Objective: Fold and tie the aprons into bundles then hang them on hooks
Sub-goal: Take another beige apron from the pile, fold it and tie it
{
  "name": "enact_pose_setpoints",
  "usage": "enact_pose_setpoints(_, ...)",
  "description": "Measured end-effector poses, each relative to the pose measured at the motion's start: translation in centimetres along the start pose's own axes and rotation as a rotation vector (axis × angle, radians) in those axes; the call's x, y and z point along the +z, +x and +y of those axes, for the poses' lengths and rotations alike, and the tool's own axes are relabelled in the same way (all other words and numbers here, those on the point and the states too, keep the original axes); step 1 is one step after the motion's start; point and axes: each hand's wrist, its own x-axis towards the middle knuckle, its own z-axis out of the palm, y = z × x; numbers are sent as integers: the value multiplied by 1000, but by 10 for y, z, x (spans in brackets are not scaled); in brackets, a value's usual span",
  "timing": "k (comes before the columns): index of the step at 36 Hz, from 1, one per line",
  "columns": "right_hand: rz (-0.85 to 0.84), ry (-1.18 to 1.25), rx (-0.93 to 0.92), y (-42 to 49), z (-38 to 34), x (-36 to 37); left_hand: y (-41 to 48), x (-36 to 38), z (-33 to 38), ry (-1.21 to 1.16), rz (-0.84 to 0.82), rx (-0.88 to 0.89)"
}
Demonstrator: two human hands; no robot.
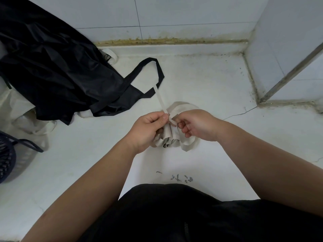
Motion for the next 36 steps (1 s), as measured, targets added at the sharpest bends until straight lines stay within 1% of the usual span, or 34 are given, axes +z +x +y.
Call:
enact_pose_setpoints(3,14,-104,-48,2,7,0,0,1,3,35,-25,19)
enact_pose_setpoints(6,30,-114,-59,4,8,2,0,0,5,46,-30,40)
enact_pose_setpoints(9,8,-117,-75,3,9,2,-1,1,6,39,-25,35)
enact_pose_setpoints(13,-16,-268,-114,0,6,1,1,-1,6,54,16,28)
enact_pose_setpoints(17,34,-406,-95,3,2,2,1,-2,5,-19,48,7)
enact_pose_setpoints(20,75,-347,-88,4,3,4,4,-2,3,-85,105,-9)
enact_pose_setpoints(23,97,-235,-66,5,3,4,4,-2,2,-57,67,11)
enact_pose_setpoints(25,47,-142,-23,5,1,4,1,-1,2,-7,52,40)
enact_pose_setpoints(29,-38,-15,21,5,-1,2,0,2,2,49,125,95)
enact_pose_setpoints(32,-103,121,44,3,-2,0,1,2,2,90,128,114)
enact_pose_setpoints(34,-120,73,29,2,-1,-1,1,1,3,106,114,116)
enact_pose_setpoints(36,-82,-92,-12,2,1,0,2,0,3,130,82,113)
